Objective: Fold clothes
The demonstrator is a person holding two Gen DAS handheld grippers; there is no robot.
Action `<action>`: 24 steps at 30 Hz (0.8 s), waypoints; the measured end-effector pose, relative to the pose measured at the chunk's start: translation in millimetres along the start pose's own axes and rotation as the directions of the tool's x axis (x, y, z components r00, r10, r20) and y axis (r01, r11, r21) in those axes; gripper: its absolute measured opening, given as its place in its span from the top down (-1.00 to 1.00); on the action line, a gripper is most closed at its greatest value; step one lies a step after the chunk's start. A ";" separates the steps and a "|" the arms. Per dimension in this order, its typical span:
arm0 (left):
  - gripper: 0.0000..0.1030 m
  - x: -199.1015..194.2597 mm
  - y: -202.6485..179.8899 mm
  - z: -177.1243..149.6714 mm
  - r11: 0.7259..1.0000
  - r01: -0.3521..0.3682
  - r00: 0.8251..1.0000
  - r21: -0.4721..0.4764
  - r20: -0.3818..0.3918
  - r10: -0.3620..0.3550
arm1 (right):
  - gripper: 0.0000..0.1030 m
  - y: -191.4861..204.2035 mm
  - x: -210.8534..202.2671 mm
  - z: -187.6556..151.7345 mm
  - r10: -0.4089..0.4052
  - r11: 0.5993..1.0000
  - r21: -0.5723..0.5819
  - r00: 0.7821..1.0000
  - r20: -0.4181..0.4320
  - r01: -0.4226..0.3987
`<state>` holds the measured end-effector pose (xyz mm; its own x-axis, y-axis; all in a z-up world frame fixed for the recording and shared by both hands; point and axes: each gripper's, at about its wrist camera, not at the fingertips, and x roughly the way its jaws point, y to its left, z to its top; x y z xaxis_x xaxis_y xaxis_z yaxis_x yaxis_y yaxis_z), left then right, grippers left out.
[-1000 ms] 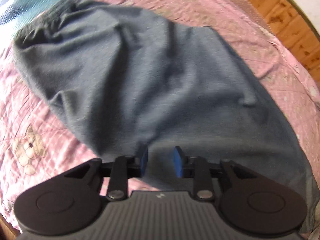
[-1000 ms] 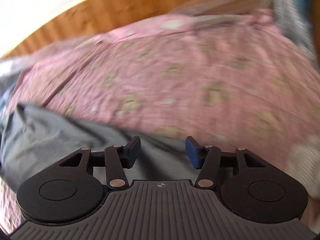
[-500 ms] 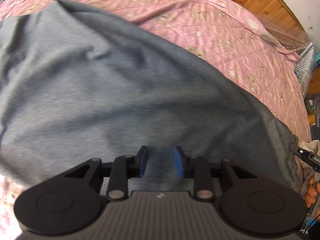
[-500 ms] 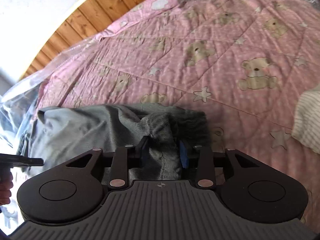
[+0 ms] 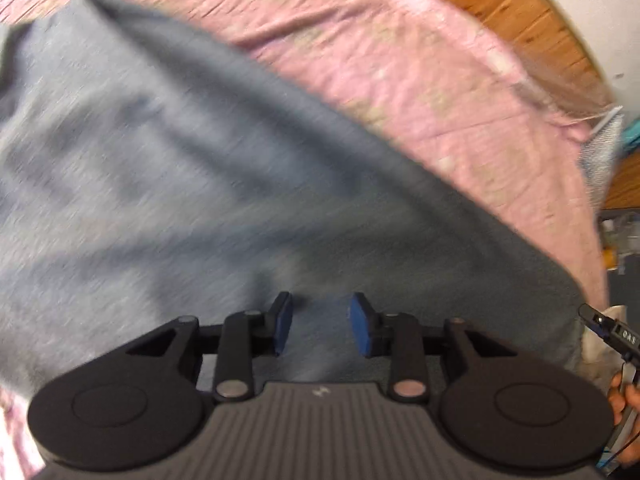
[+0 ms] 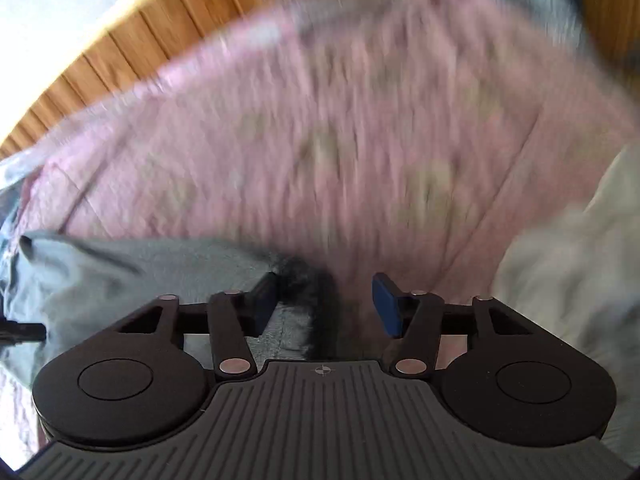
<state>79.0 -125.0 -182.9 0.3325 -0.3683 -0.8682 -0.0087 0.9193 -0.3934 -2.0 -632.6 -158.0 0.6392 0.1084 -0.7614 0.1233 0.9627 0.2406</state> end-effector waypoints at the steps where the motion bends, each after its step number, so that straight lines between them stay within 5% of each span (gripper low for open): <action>1: 0.38 1.0 -6.7 4.5 1.000 0.011 1.000 0.011 0.009 -0.011 | -0.01 9.0 -17.5 0.5 -0.017 0.999 -0.045 0.998 0.052 0.020; 5: 0.33 25.9 -35.4 27.8 0.998 0.040 0.999 0.049 0.020 -0.041 | 0.15 53.7 -26.1 -16.3 0.100 0.967 -0.234 0.995 -0.025 -0.103; 8: 0.33 55.9 -55.2 45.6 0.997 0.032 0.999 0.070 0.014 -0.033 | 0.43 67.0 0.0 -46.6 0.106 0.932 -0.329 0.982 -0.159 -0.154; 9: 0.33 63.4 -58.7 50.7 0.997 0.027 1.000 0.069 0.010 -0.028 | 0.57 61.7 9.4 -56.2 0.066 0.930 -0.344 0.978 -0.198 -0.132; 10: 0.34 70.9 -62.1 55.7 0.998 0.022 1.000 0.067 0.006 -0.022 | 1.00 50.5 11.2 -62.5 0.033 0.931 -0.350 0.981 -0.193 -0.100; 13: 0.34 78.4 -64.9 63.1 0.998 0.023 1.000 0.052 0.016 -0.024 | 1.00 23.2 9.3 -67.2 0.011 0.950 -0.304 0.980 -0.197 -0.071; 17: 0.34 71.9 -58.4 62.3 0.999 0.047 0.999 -0.003 0.007 -0.047 | 1.00 45.1 4.3 -58.1 -0.045 0.921 -0.389 0.980 -0.196 -0.036; 19: 0.32 48.7 -49.6 46.9 0.998 0.057 0.998 0.015 0.021 -0.058 | 0.50 61.1 -8.3 -48.4 -0.026 0.907 -0.418 0.989 -0.148 -0.039; 24: 0.25 2.0 -2.0 3.5 0.999 -0.043 0.998 0.021 0.053 0.042 | 0.34 83.7 3.1 -41.6 0.037 0.887 -0.452 0.989 -0.140 -0.097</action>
<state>83.1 -127.1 -182.8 0.3812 -0.3219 -0.8666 -0.0036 0.9369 -0.3496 -21.3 -541.3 -165.3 0.5306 0.1772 -0.8289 -0.2953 0.9553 0.0153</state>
